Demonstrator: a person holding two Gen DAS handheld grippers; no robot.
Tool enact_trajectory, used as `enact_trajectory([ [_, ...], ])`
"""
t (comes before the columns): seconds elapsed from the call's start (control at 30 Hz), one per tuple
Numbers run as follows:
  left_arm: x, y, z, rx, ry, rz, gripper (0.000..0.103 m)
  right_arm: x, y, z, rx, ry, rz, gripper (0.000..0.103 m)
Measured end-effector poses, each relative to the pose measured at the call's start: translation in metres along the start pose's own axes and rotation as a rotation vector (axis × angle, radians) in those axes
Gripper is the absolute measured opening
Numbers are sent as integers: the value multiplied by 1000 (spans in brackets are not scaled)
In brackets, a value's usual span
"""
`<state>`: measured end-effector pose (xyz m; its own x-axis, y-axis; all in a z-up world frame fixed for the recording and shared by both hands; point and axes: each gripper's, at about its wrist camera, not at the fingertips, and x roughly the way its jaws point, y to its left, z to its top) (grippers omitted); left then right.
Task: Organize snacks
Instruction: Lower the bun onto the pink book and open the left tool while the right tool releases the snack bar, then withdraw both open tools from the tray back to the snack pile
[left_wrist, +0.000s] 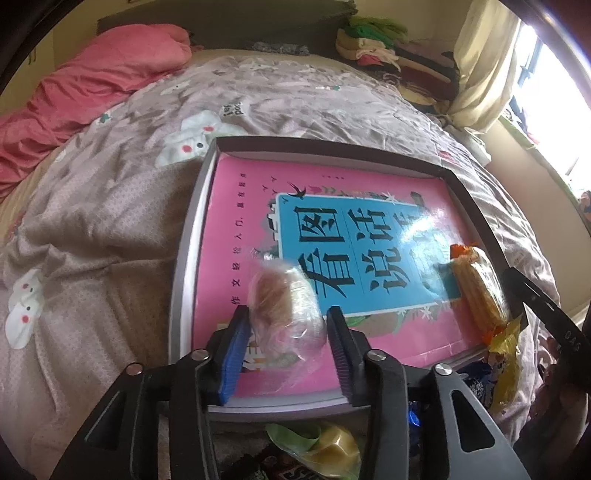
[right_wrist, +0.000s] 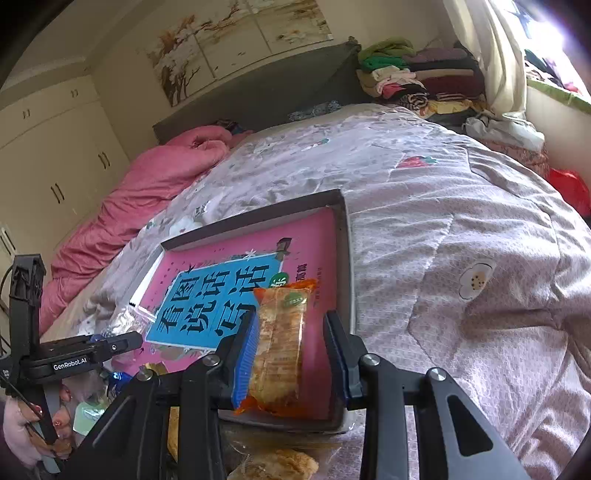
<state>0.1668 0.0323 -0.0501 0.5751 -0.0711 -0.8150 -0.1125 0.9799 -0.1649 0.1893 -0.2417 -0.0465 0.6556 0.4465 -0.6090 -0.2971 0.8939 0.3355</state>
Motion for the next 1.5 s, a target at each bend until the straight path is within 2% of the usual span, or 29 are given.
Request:
enact_trajectory([
  [0.37, -13, 6, 5, -21, -30, -6, 54, -3, 1, 0, 7, -13, 16, 42],
  [0.7, -34, 9, 5, -40, -61, -31, 67, -14, 8, 2, -18, -56, 34, 51],
  [1.0, -53, 7, 0, -13, -87, -45, 68, -24, 18, 1, -60, -86, 46, 57],
  [1.5, -73, 13, -11, 2, -108, -18, 69, -42, 31, -10, -97, -99, 55, 59],
])
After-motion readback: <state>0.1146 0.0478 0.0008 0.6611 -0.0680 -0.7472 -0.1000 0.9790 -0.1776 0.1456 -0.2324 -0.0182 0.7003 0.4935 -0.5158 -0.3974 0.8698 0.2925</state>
